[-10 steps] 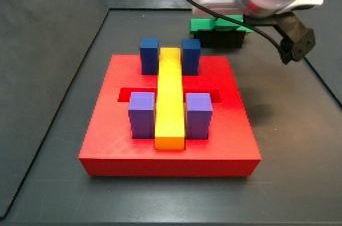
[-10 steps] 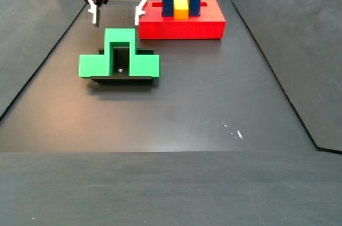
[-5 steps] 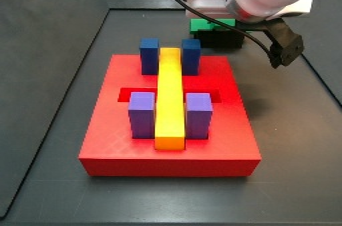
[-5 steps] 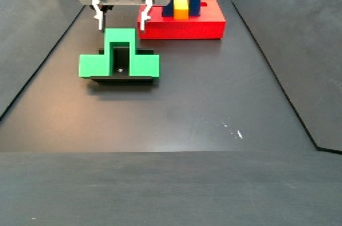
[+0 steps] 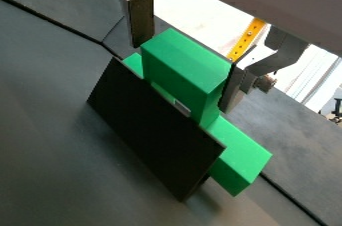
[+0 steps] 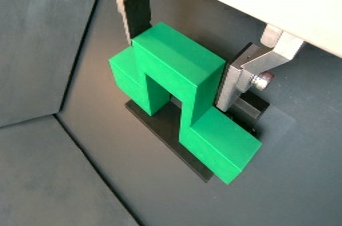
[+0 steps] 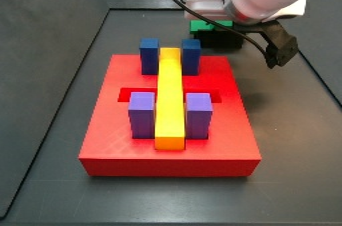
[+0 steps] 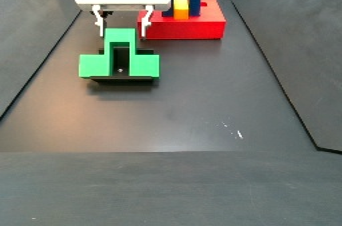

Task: Pick up the green object. Move up. Place the green object on the fixture. Regrasp the green object. Move to above the board. Insert the green object.
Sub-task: Regrasp the green object.

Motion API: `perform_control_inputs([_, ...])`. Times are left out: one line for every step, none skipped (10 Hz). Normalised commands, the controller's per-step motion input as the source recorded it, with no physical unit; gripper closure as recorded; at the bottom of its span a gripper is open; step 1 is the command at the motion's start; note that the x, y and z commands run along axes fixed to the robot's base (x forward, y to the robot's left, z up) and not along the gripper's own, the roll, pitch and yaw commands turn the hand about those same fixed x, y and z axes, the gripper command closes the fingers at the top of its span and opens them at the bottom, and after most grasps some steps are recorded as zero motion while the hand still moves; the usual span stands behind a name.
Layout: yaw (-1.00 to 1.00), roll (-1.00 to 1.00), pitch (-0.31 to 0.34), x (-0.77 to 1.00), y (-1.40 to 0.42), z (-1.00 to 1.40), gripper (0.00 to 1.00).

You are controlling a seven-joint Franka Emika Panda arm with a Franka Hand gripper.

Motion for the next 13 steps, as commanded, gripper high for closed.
perform_control_inputs([0.0, 0.01, 0.0, 0.0, 0.01, -0.02, 0.0])
perform_control_inputs([0.0, -0.04, 0.0, 0.0, 0.05, 0.0, 0.0])
perform_control_inputs([0.0, -0.07, 0.0, 0.0, 0.06, 0.0, 0.0])
perform_control_inputs([0.0, 0.01, 0.0, 0.0, 0.0, 0.0, 0.0])
perform_control_inputs([0.0, 0.02, 0.0, 0.0, 0.0, 0.0, 0.0])
perform_control_inputs([0.0, 0.0, 0.0, 0.0, 0.0, 0.0, 1.0])
perform_control_inputs([0.0, 0.0, 0.0, 0.0, 0.0, 0.0, 1.0])
perform_control_inputs([0.0, 0.0, 0.0, 0.0, 0.0, 0.0, 1.0])
perform_control_inputs([0.0, 0.0, 0.0, 0.0, 0.0, 0.0, 1.0])
perform_control_inputs([0.0, 0.0, 0.0, 0.0, 0.0, 0.0, 1.0])
perform_control_inputs([0.0, 0.0, 0.0, 0.0, 0.0, 0.0, 1.0])
perform_control_inputs([0.0, 0.0, 0.0, 0.0, 0.0, 0.0, 1.0])
perform_control_inputs([0.0, 0.0, 0.0, 0.0, 0.0, 0.0, 1.0])
